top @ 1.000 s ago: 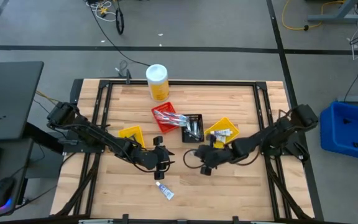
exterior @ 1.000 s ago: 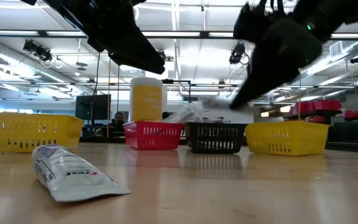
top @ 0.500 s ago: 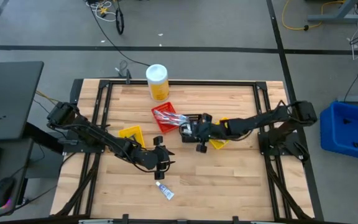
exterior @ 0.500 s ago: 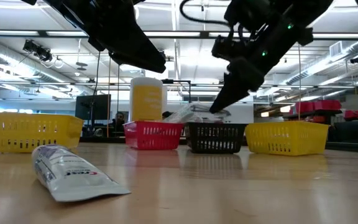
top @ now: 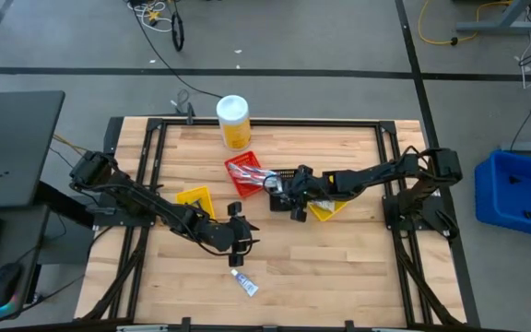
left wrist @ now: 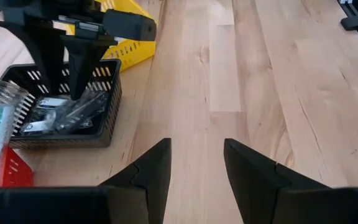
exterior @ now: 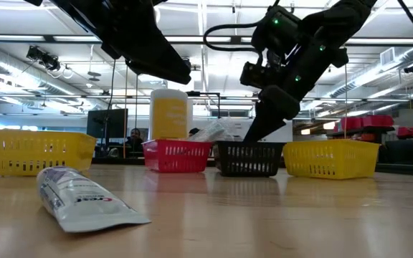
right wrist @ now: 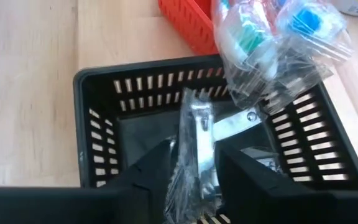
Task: Pick & Place Travel size toiletries
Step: Put the white toothpaste into the right yellow bin
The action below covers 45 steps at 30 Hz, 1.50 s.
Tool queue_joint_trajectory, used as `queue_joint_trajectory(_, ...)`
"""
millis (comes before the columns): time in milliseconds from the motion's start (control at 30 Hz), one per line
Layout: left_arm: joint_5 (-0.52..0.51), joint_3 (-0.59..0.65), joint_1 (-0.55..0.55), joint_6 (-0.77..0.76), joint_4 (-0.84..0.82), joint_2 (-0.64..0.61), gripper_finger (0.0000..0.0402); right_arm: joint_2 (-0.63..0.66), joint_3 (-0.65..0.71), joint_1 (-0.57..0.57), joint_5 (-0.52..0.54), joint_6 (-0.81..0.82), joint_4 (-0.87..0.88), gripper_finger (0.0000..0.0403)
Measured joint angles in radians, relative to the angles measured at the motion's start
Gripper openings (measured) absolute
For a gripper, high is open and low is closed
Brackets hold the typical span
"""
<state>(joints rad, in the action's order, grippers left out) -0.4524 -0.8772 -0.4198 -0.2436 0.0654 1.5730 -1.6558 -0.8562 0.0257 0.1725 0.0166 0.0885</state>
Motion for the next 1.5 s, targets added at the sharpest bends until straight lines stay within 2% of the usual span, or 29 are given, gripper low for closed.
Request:
queue_joint_trajectory(133, 0.049, 0.000, 0.000, 0.000, 0.000, 0.000, 0.0155, 0.002, 0.000, -0.004, 0.001, 0.001, -0.003, 0.0166)
queue_joint_trajectory(300, 0.231, 0.000, -0.006, 0.001, 0.000, 0.000, 0.0155, 0.023, 0.000, -0.050, 0.001, 0.027, -0.042, 0.0192)
queue_joint_trajectory(367, 0.272, 0.000, -0.016, 0.001, 0.000, 0.000, 0.0155, 0.038, 0.000, -0.082, 0.001, 0.039, -0.067, 0.0196)
queue_joint_trajectory(533, 0.292, -0.001, -0.057, 0.026, -0.004, 0.003, 0.0155, 0.054, -0.001, -0.175, -0.001, 0.098, -0.182, 0.0194)
queue_joint_trajectory(733, 0.405, -0.002, -0.115, 0.093, 0.008, 0.096, 0.0155, 0.054, -0.001, -0.269, 0.000, 0.143, -0.218, 0.0190)
queue_joint_trajectory(1100, 0.343, -0.001, -0.143, 0.151, -0.029, 0.193, 0.0181, 0.054, -0.001, -0.377, -0.001, 0.252, -0.227, 0.0204)
queue_joint_trajectory(1267, 0.385, -0.002, -0.143, 0.157, -0.042, 0.245, 0.0194, 0.054, -0.001, -0.393, 0.001, 0.266, -0.228, 0.0202)
queue_joint_trajectory(1400, 0.375, -0.005, -0.143, 0.151, -0.042, 0.266, 0.0189, 0.054, -0.001, -0.393, 0.001, 0.281, -0.228, 0.0202)
queue_joint_trajectory(1500, 0.362, -0.004, -0.143, 0.146, -0.040, 0.268, 0.0169, 0.054, -0.001, -0.395, 0.000, 0.302, -0.228, 0.0206)
